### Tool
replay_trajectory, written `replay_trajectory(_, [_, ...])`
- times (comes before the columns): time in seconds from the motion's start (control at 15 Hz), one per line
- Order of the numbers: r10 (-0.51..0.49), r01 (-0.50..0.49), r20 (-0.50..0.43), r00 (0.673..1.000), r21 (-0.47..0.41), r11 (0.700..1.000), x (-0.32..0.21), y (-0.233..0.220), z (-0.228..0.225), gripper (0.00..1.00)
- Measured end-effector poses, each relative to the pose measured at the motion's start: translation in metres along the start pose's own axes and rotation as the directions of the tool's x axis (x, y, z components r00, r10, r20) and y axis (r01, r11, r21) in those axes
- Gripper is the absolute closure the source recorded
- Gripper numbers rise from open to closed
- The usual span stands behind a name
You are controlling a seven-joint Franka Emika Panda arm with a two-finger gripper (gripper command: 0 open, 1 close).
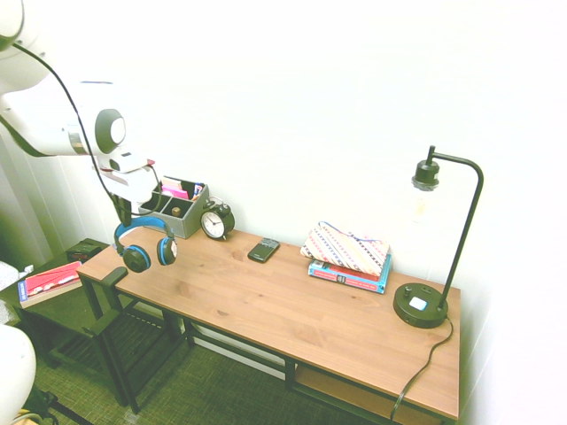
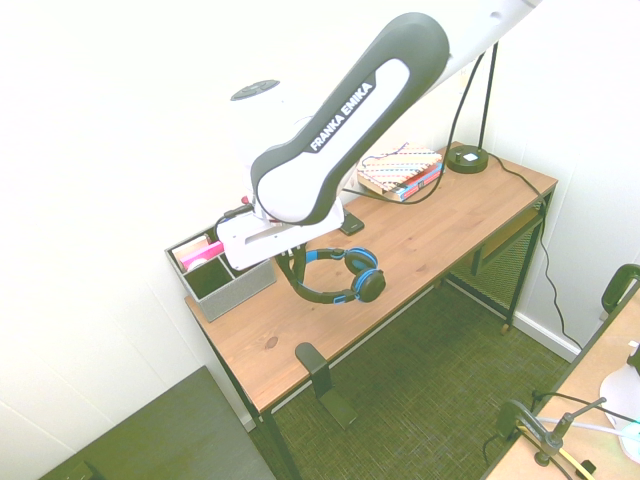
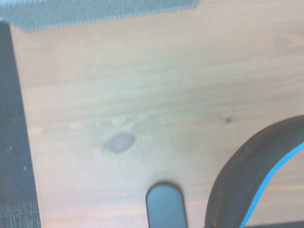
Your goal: Hang the headphone
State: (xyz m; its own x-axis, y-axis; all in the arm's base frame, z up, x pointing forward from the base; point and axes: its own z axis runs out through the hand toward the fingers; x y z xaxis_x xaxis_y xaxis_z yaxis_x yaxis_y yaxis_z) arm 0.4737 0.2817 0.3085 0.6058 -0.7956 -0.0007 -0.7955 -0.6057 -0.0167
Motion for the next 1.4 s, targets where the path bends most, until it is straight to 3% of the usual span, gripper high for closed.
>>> replay_trajectory(0.33, [-0.13,0.13,0.014,0.991,-0.05,0.99,-0.093,0.058,0.047,1.0])
replay_trajectory(0.6, [-0.206,0.207,0.016,0.978,-0.02,0.978,-0.126,0.089,0.096,1.0])
replay_trajectory(1.2, [-0.249,0.25,0.012,0.968,-0.044,0.967,-0.144,0.06,0.204,1.0])
replay_trajectory(1.27, [-0.241,0.242,0.014,0.97,-0.048,0.969,-0.146,0.057,0.209,0.0])
replay_trajectory(1.4, [-0.218,0.218,0.022,0.976,-0.055,0.974,-0.146,0.055,0.214,0.0])
